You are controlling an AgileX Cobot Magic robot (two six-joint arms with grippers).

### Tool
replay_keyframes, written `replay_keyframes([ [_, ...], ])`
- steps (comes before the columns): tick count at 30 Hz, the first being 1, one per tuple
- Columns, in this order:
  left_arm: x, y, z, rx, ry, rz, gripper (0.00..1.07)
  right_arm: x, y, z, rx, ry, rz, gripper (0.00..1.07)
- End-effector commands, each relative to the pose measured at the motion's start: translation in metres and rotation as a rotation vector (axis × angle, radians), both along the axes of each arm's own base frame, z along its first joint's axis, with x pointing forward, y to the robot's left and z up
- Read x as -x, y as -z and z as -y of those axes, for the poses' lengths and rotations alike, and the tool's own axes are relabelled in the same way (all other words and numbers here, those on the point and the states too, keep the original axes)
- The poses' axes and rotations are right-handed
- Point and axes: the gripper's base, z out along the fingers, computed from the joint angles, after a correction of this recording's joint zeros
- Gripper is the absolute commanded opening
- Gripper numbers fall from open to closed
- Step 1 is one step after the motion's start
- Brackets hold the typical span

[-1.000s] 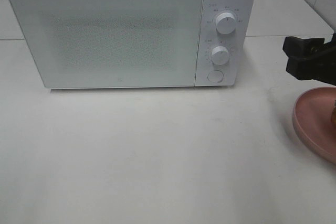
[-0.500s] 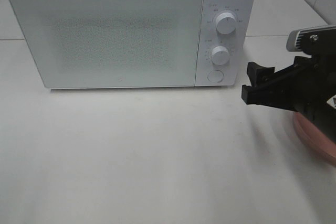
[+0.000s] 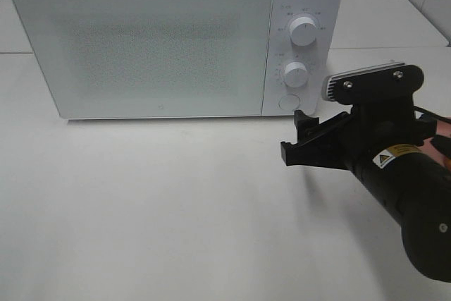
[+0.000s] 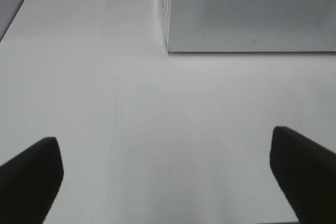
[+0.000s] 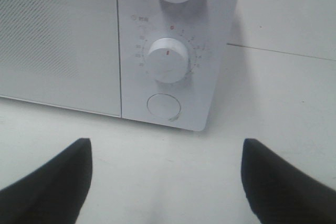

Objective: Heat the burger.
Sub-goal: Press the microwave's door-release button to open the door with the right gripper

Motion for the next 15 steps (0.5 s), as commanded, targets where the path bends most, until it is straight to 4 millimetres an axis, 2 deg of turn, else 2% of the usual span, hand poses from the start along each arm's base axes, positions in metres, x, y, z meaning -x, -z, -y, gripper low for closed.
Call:
replay_keyframes([
  [1, 0.0005, 0.0002, 0.0005, 0.011, 0.0, 0.011, 1.0, -0.0042, 0.0052, -0.0101, -0.027, -0.003, -0.003, 0.73],
  [11, 0.0005, 0.0002, 0.0005, 0.011, 0.0, 0.011, 1.0, -0.0044, 0.0116, -0.0101, -0.093, 0.032, -0.035, 0.64],
  [15, 0.0005, 0.0002, 0.0005, 0.011, 0.0, 0.011, 1.0, -0.0044, 0.0118, -0.0093, -0.196, 0.076, -0.046, 0.62],
])
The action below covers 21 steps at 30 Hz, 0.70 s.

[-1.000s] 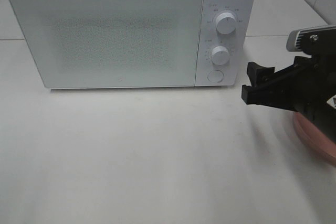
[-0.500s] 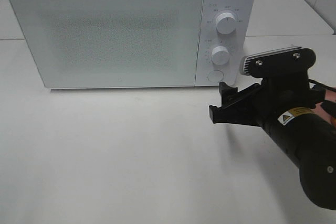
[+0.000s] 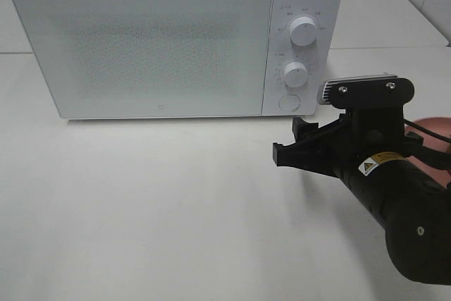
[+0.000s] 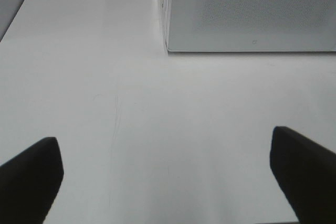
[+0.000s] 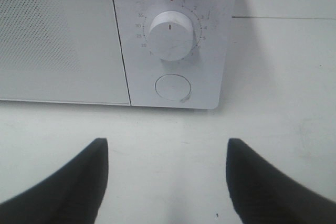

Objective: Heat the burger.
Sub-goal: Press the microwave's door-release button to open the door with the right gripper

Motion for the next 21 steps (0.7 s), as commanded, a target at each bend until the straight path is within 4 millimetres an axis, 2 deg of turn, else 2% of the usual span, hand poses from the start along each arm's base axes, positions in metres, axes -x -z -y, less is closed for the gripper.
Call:
replay_keyframes([
  [1, 0.0005, 0.0002, 0.0005, 0.011, 0.0, 0.011, 1.0, -0.0018, -0.0022, -0.0026, -0.076, 0.024, 0.007, 0.62],
  [3, 0.0005, 0.0002, 0.0005, 0.011, 0.0, 0.011, 1.0, -0.0018, -0.0022, -0.0025, -0.225, 0.08, -0.006, 0.61],
  [4, 0.0005, 0.0002, 0.0005, 0.011, 0.0, 0.011, 1.0, -0.0018, -0.0022, -0.0025, -0.225, 0.08, -0.006, 0.61],
  [6, 0.0005, 0.0002, 0.0005, 0.011, 0.0, 0.011, 1.0, -0.0018, -0.0022, -0.0025, -0.395, 0.143, -0.02, 0.6],
  [7, 0.0005, 0.0002, 0.0005, 0.011, 0.0, 0.011, 1.0, -0.0018, -0.0022, -0.0025, -0.395, 0.143, -0.02, 0.6],
  [8, 0.0005, 0.0002, 0.0005, 0.011, 0.0, 0.011, 1.0, -0.0018, -0.0022, -0.0025, -0.503, 0.183, -0.03, 0.57],
  [9, 0.0005, 0.0002, 0.0005, 0.011, 0.0, 0.011, 1.0, -0.0018, -0.0022, -0.0025, -0.503, 0.183, -0.03, 0.57],
  [11, 0.0005, 0.0002, 0.0005, 0.011, 0.0, 0.011, 1.0, -0.0017, -0.0021, -0.0025, -0.673, 0.246, -0.046, 0.53],
  [12, 0.0005, 0.0002, 0.0005, 0.011, 0.0, 0.011, 1.0, -0.0017, -0.0021, -0.0025, -0.673, 0.246, -0.046, 0.53],
  [14, 0.0005, 0.0002, 0.0005, 0.011, 0.0, 0.011, 1.0, -0.0017, -0.0021, -0.0025, -0.871, 0.319, -0.063, 0.43],
  [17, 0.0005, 0.0002, 0.0005, 0.011, 0.0, 0.011, 1.0, -0.0017, -0.0021, -0.0025, -0.927, 0.34, -0.068, 0.4],
  [18, 0.0005, 0.0002, 0.0005, 0.011, 0.0, 0.011, 1.0, -0.0017, -0.0021, -0.0025, -1.025, 0.376, -0.077, 0.34],
  [20, 0.0005, 0.0002, 0.0005, 0.011, 0.0, 0.011, 1.0, -0.0017, -0.0021, -0.0025, -1.064, 0.39, -0.08, 0.3],
  [21, 0.0005, 0.0002, 0.0005, 0.011, 0.0, 0.011, 1.0, -0.0017, -0.0021, -0.0024, -1.13, 0.415, -0.085, 0.25],
])
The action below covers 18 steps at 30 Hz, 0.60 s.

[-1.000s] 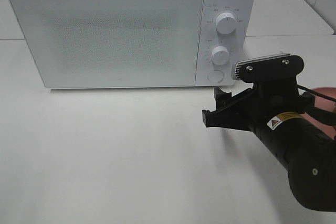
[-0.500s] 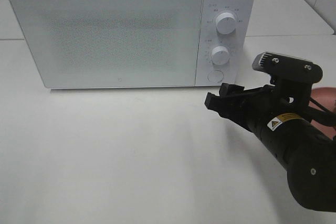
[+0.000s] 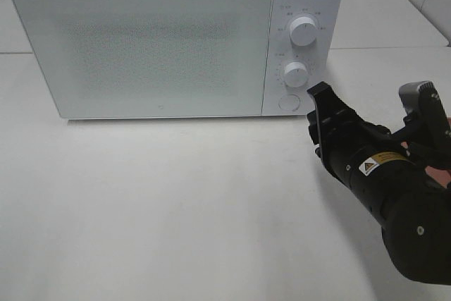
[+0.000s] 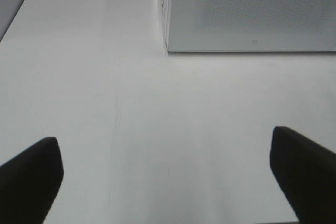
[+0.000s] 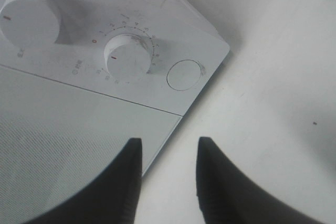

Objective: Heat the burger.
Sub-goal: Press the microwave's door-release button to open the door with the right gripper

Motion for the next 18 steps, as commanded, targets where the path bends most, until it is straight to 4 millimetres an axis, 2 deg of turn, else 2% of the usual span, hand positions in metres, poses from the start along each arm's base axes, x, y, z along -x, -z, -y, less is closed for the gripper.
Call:
replay_keyframes([
  [1, 0.0005, 0.0002, 0.0005, 0.011, 0.0, 0.011, 1.0, -0.0017, -0.0021, -0.0027, -0.153, 0.052, 0.0, 0.22],
  [2, 0.0005, 0.0002, 0.0005, 0.011, 0.0, 0.011, 1.0, -0.0017, -0.0021, -0.0027, -0.153, 0.052, 0.0, 0.22],
  [4, 0.0005, 0.0002, 0.0005, 0.011, 0.0, 0.011, 1.0, -0.0019, -0.0021, -0.0022, -0.244, 0.09, -0.007, 0.14],
  [5, 0.0005, 0.0002, 0.0005, 0.011, 0.0, 0.011, 1.0, -0.0019, -0.0021, -0.0022, -0.244, 0.09, -0.007, 0.14],
  [7, 0.0005, 0.0002, 0.0005, 0.011, 0.0, 0.011, 1.0, -0.0018, -0.0019, -0.0023, -0.287, 0.105, -0.013, 0.05],
  [9, 0.0005, 0.0002, 0.0005, 0.011, 0.0, 0.011, 1.0, -0.0017, -0.0018, -0.0023, -0.295, 0.108, -0.015, 0.01],
  [18, 0.0005, 0.0002, 0.0005, 0.011, 0.0, 0.011, 1.0, -0.0026, -0.0001, -0.001, -0.321, 0.139, -0.04, 0.0],
])
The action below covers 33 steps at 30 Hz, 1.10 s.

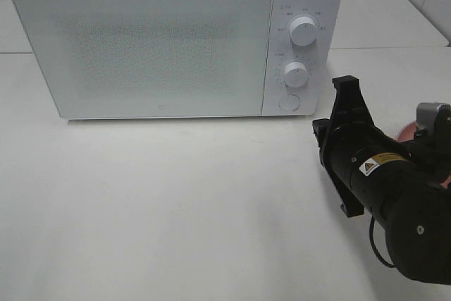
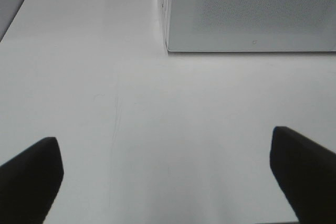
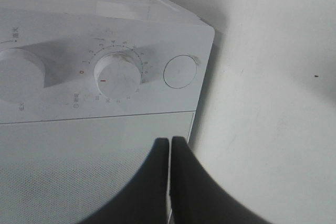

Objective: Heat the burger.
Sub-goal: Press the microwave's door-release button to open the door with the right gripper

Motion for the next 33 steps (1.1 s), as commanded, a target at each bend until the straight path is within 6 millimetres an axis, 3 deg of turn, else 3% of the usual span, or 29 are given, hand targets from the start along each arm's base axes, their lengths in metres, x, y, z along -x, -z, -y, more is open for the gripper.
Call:
replay_keyframes([
  [1, 0.0, 0.0, 0.001, 0.011, 0.0, 0.011, 1.0, -0.002, -0.001, -0.002, -0.015, 0.008, -0.006, 0.0],
  [13, 0.0, 0.0, 0.001, 0.011, 0.0, 0.011, 1.0, -0.012, -0.008, -0.012, -0.045, 0.001, 0.023, 0.0],
  [26, 0.0, 0.0, 0.001, 0.011, 0.0, 0.011, 1.0, -0.032, 0.015, -0.03, -0.062, 0.066, -0.03, 0.0],
  [33, 0.0, 0.0, 0.001, 0.011, 0.0, 0.011, 1.0, -0.052, 0.023, -0.032, -0.067, 0.106, -0.03, 0.0],
])
